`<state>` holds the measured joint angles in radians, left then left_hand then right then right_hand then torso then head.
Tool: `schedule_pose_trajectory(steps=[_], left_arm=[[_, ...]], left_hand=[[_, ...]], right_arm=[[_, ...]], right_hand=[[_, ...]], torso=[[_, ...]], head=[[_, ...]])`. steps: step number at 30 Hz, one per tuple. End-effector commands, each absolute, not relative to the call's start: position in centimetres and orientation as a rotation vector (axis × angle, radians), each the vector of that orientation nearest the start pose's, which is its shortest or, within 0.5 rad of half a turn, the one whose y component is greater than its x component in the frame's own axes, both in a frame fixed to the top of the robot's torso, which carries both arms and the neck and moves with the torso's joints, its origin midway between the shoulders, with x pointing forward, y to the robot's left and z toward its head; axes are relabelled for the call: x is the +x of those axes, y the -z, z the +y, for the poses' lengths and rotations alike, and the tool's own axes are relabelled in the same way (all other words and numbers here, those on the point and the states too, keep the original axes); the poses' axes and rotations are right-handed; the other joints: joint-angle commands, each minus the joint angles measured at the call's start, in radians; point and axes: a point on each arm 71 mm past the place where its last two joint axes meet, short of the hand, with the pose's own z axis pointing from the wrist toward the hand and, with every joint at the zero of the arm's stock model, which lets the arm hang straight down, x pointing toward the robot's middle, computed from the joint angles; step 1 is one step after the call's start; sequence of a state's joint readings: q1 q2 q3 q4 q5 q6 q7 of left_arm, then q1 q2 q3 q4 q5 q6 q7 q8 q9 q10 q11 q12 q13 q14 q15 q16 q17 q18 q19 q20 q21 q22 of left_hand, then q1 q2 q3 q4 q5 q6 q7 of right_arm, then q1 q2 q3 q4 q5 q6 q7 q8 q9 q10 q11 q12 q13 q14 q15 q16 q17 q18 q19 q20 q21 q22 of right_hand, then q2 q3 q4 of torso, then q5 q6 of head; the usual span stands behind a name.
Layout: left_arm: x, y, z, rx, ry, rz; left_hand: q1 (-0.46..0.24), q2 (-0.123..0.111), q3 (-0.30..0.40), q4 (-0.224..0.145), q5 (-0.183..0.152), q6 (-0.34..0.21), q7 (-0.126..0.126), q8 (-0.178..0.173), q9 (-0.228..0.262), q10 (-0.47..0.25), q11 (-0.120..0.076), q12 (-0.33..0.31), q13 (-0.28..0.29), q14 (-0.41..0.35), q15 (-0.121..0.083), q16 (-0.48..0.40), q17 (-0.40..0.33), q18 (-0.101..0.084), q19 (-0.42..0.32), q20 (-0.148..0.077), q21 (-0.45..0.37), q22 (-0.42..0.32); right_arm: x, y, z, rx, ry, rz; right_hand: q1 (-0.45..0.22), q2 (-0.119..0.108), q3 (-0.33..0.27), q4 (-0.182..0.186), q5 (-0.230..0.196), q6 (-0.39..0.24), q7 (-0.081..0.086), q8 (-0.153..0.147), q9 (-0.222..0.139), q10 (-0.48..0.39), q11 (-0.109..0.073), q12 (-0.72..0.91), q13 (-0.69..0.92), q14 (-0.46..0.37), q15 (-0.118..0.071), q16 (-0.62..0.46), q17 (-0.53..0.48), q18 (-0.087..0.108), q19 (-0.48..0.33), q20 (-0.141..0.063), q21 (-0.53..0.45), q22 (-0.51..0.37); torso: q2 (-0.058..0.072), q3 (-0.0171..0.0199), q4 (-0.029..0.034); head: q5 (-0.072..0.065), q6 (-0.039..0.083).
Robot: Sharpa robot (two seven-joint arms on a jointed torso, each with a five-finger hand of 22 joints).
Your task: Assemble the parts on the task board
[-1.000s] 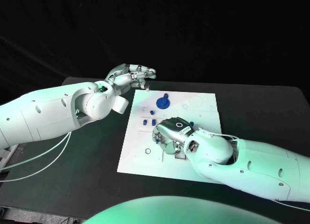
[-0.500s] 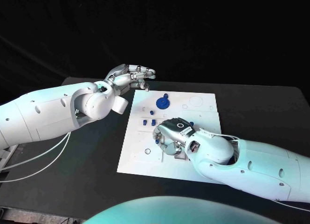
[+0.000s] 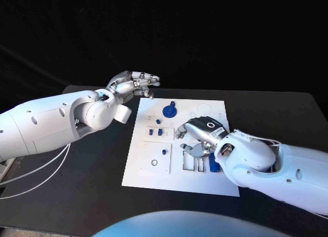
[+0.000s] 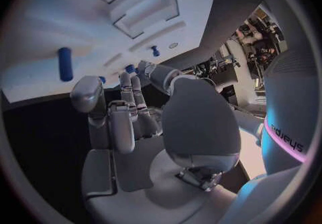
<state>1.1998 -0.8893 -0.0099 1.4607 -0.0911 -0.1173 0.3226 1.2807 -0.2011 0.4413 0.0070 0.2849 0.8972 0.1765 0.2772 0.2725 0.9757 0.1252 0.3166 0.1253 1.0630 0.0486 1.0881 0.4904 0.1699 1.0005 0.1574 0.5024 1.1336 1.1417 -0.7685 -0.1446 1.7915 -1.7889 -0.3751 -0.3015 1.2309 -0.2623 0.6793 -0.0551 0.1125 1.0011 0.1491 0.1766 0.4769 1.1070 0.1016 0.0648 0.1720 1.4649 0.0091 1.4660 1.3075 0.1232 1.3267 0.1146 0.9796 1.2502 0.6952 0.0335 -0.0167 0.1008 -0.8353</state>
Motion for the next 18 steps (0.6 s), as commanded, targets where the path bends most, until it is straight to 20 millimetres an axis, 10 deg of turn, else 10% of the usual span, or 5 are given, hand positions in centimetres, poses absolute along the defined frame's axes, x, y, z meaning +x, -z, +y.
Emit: schedule_pose_trajectory(steps=[1, 3, 8, 18], left_arm=[[49.9, 17.3, 23.9, -1.024, 1.604, 1.531], [49.9, 17.3, 23.9, -1.024, 1.605, 1.532], [49.8, 17.3, 23.8, -1.024, 1.606, 1.535], [49.8, 17.4, 23.7, -1.023, 1.610, 1.541]], left_hand=[[0.004, 0.005, -0.003, 0.000, 0.001, -0.009, 0.001, 0.004, 0.001, -0.007, -0.001, 0.005, -0.001, -0.007, 0.003, -0.003, -0.002, 0.011, -0.001, -0.001, -0.005, -0.001], [0.004, 0.005, -0.003, 0.000, 0.001, -0.009, 0.001, 0.004, 0.001, -0.007, -0.001, 0.005, -0.001, -0.007, 0.003, -0.003, -0.002, 0.011, -0.001, -0.001, -0.005, -0.001], [0.005, 0.006, -0.003, 0.000, 0.001, -0.010, 0.001, 0.004, 0.001, -0.010, 0.000, 0.006, -0.001, -0.007, 0.003, -0.003, -0.003, 0.011, -0.001, 0.000, -0.006, -0.003], [0.005, 0.006, -0.003, 0.000, 0.001, -0.010, 0.001, 0.004, 0.001, -0.010, 0.000, 0.006, -0.001, -0.007, 0.003, -0.003, -0.003, 0.011, -0.001, 0.000, -0.006, -0.003]], right_arm=[[40.1, 20.4, -11.4, -0.406, -0.685, 1.631], [40.7, 20.1, -12.5, -0.392, -0.654, 1.649], [42.1, 19.9, -15.5, -0.359, -0.575, 1.704], [43.1, 20.2, -16.7, -0.361, -0.528, 1.732]], right_hand=[[-0.006, -0.012, -0.023, 0.003, 0.004, -0.007, 0.002, -0.008, -0.005, -0.013, -0.002, 0.004, -0.004, 0.051, 0.009, -0.004, 0.007, 0.003, -0.002, 0.003, 0.000, 0.001], [-0.010, -0.014, -0.055, 0.006, 0.003, -0.020, 0.003, -0.018, -0.013, -0.024, -0.001, 0.004, -0.008, 0.052, 0.010, -0.001, 0.011, 0.002, 0.001, 0.004, 0.001, 0.002], [0.087, 0.056, -0.440, 0.087, 0.011, -0.068, 0.019, -0.038, -0.081, -0.071, 0.007, 0.029, -0.031, 0.050, 0.019, 0.001, -0.002, 0.001, 0.006, 0.015, -0.013, 0.003], [0.162, 0.066, -0.497, 0.159, 0.011, -0.058, 0.013, -0.026, -0.103, -0.084, 0.009, 0.043, -0.041, 0.048, 0.018, 0.001, -0.010, 0.002, 0.009, 0.014, -0.019, 0.004]], torso=[[-0.001, -0.0011, -0.0010], [-0.001, -0.0017, -0.0007], [0.000, -0.0004, 0.0001], [0.001, 0.0000, 0.0014]], head=[[-0.009, 0.005], [-0.011, 0.007], [-0.015, 0.011], [-0.018, 0.014]])
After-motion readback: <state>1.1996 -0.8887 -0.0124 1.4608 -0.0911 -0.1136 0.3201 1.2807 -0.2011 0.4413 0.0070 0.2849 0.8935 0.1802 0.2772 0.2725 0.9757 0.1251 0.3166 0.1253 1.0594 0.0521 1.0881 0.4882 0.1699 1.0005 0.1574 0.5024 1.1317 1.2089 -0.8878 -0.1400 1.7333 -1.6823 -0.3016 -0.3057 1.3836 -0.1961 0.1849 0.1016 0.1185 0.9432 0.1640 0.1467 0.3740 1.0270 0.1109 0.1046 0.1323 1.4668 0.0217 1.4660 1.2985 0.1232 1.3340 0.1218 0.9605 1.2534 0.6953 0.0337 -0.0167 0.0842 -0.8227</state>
